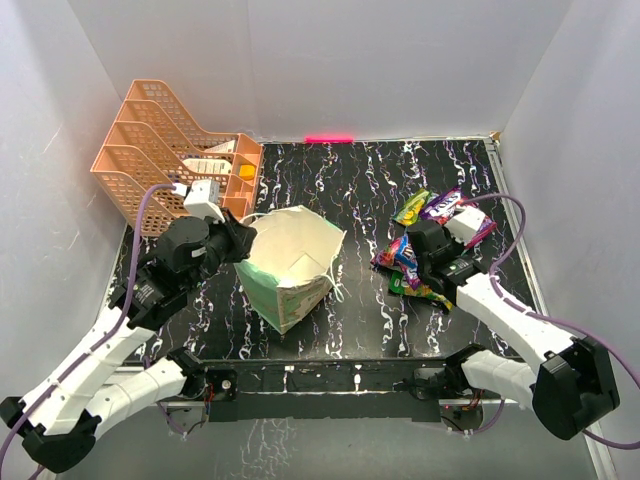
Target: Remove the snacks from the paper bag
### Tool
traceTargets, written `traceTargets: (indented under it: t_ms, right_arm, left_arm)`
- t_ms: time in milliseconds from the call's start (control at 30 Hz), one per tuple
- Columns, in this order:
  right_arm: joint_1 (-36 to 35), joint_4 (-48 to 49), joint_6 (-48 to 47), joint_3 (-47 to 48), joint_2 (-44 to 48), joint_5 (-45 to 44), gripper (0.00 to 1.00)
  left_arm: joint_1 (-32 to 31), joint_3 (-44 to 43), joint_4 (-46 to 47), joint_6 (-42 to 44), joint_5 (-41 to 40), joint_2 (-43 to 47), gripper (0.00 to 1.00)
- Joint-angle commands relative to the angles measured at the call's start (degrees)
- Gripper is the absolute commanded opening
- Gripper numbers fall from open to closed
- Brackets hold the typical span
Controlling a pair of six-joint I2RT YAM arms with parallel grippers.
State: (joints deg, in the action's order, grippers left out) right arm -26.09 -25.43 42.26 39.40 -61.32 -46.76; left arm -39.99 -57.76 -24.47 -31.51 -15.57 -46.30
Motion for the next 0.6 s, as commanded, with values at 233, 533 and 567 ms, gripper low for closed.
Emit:
traceTargets:
  t_ms: [233,533,567]
  right_arm:
    - [1.0,7.6,7.0,-6.1,1.2,-5.4,0.08]
    - [1.0,8.6,9.1,-8.8,0.5,-4.8,0.14]
    - [1.0,8.8,9.2,-9.0,0.4,-4.5,0.14]
  left_arm:
    - [-0.2,-4.0,-0.8,2.1,-1.8,0.5,0.19]
    - [-0.2,-4.9,-1.1,2.7,-1.4,2.3,0.38]
    - [-0.2,-5.1,-1.0,2.8,-1.2,2.4,0.41]
